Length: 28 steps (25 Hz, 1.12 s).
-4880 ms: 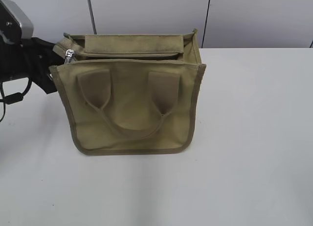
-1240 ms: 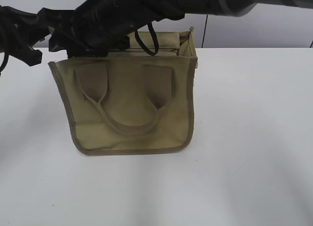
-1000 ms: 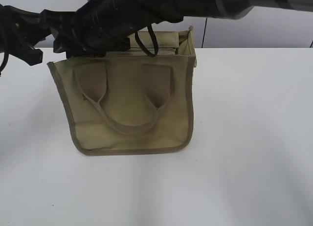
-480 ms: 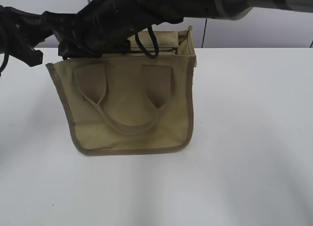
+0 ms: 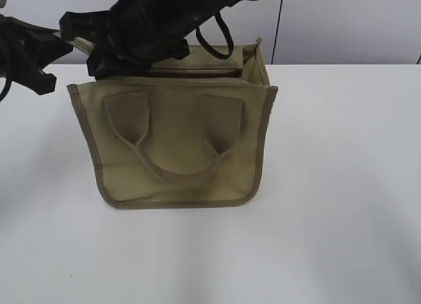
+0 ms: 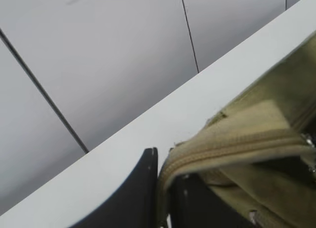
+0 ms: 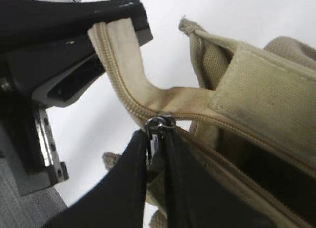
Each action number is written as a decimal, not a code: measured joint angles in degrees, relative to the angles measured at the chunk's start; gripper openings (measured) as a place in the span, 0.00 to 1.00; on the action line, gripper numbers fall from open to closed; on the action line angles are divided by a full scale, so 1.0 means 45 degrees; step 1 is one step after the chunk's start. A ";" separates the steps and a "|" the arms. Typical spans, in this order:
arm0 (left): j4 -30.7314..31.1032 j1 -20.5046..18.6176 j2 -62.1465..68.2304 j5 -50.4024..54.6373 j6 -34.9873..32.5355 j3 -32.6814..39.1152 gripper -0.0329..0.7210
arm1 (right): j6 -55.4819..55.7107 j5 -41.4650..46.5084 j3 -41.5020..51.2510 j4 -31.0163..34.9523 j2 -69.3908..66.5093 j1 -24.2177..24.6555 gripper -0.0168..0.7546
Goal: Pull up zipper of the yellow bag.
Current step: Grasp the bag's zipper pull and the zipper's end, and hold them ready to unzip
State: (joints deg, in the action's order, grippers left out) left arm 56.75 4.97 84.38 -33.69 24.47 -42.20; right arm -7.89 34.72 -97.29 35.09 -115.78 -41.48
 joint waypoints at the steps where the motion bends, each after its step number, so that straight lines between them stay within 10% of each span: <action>1: 0.0000 0.0000 0.0000 0.0076 0.0000 0.0000 0.12 | -0.0148 0.0205 -0.0016 0.0000 0.0054 0.0055 0.09; 28: -0.0589 0.0043 0.0000 0.0831 0.0016 0.0000 0.12 | -0.2611 0.2530 -0.0019 0.3745 0.0303 0.1660 0.09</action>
State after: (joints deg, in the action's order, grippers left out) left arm 54.10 5.16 84.38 -29.95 24.54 -42.20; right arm -19.64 46.10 -97.37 51.94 -114.42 -34.02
